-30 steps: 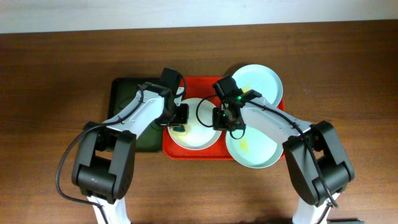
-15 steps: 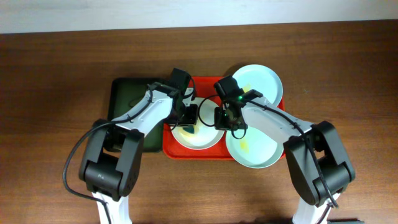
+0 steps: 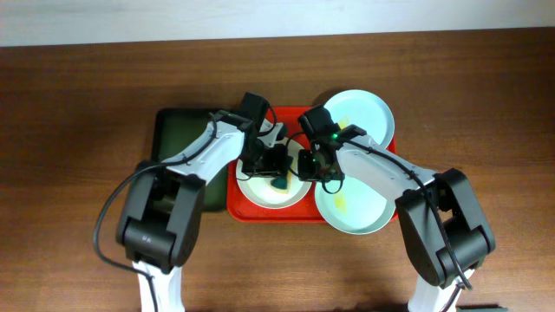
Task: Clean dirty plates on tray and stack at the side
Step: 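Scrub the white plate with the sponge while right gripper holds rim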
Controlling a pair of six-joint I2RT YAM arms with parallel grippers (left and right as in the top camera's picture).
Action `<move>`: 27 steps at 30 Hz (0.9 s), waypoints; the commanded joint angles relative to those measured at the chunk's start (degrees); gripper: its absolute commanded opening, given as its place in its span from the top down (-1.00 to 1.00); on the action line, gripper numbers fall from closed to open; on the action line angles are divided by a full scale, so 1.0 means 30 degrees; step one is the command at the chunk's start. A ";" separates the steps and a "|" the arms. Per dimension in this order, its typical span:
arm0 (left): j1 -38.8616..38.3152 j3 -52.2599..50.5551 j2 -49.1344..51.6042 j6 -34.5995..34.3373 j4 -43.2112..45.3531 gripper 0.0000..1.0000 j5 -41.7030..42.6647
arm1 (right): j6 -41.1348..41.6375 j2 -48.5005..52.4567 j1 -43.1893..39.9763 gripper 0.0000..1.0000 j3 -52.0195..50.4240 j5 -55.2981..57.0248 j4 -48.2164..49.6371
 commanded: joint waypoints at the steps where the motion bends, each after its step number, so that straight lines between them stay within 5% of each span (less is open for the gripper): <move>1: -0.0036 0.0568 -0.1749 0.0393 -0.0284 1.00 -0.4532 | -0.0182 -0.0175 0.0248 0.92 -0.0291 -0.0321 0.0036; 5: 0.0000 0.0517 -0.1719 0.0306 -0.0794 1.00 -0.7424 | -0.0182 -0.0175 0.0248 0.92 -0.0291 -0.0321 0.0036; 27: -0.0036 0.0364 -0.0896 0.0240 -0.0801 1.00 -0.6900 | -0.0182 -0.0175 0.0248 0.92 -0.0291 -0.0321 0.0029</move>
